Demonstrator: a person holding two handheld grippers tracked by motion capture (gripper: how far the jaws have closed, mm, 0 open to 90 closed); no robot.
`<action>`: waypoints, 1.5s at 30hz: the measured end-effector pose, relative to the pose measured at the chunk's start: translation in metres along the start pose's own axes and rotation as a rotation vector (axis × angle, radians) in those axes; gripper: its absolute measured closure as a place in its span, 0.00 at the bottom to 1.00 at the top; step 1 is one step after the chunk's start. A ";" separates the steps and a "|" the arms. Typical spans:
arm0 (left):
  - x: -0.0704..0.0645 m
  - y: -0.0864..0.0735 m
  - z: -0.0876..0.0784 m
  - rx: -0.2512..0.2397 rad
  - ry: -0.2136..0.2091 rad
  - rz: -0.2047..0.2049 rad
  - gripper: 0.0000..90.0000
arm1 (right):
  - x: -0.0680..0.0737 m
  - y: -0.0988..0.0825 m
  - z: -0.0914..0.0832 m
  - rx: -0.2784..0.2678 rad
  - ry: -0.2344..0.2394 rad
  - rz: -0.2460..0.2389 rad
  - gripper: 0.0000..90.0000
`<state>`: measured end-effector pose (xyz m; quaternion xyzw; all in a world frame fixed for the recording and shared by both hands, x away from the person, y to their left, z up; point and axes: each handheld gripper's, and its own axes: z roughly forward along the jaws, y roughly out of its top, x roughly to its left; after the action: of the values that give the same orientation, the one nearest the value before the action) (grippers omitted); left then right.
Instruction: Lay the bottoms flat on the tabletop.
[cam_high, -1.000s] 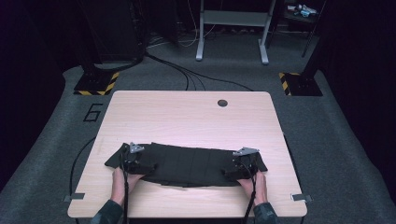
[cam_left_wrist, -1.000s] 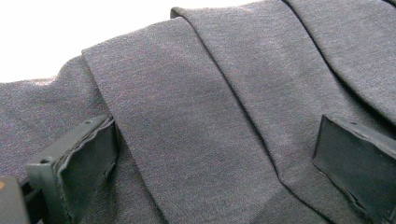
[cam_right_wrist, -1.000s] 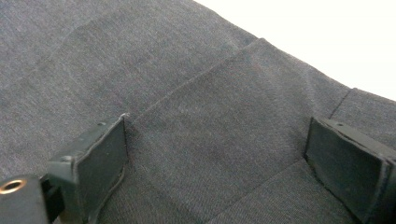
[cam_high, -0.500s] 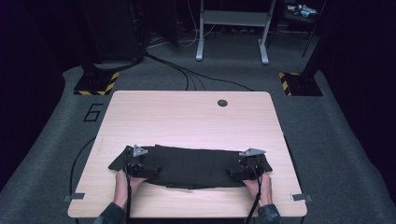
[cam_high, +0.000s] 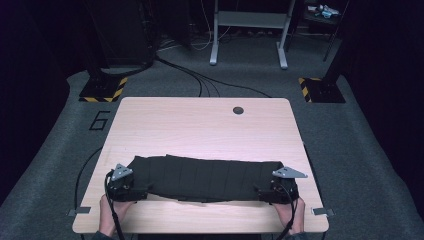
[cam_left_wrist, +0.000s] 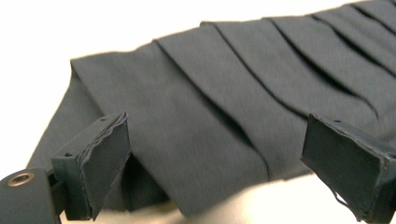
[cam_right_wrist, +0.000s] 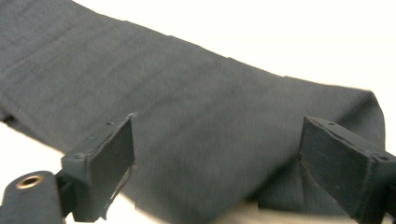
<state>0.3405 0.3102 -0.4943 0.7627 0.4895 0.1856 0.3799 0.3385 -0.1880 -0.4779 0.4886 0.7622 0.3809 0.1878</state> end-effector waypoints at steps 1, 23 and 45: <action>-0.001 -0.003 0.002 0.007 0.009 0.004 0.10 | 0.002 -0.007 -0.003 0.004 0.005 0.008 0.14; 0.002 -0.021 0.004 0.014 -0.007 0.008 0.58 | 0.017 -0.032 0.010 0.038 0.006 -0.008 0.68; 0.007 0.003 -0.017 -0.065 -0.003 0.056 0.89 | 0.016 -0.004 -0.008 -0.062 -0.006 -0.054 0.83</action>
<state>0.3344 0.3225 -0.4821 0.7636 0.4610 0.2110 0.3998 0.3239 -0.1774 -0.4745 0.4628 0.7624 0.3977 0.2155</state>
